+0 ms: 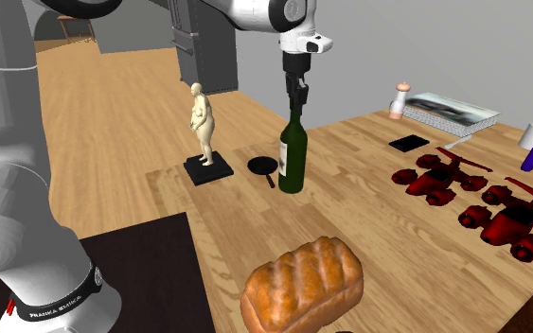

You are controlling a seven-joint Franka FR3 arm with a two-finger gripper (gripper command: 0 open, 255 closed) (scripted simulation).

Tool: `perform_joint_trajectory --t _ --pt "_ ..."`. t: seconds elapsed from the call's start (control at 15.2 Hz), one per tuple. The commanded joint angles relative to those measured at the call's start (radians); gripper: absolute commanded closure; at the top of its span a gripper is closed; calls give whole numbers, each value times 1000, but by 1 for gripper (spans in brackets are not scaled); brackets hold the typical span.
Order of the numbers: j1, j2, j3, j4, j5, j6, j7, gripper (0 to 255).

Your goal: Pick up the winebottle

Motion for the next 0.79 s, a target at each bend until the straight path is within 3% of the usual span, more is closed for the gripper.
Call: perform_joint_trajectory --t 0.0,0.73 --pt "0 -5 0 14 2 -19 -1 255" --pt "3 -18 4 145 7 -162 -6 255"
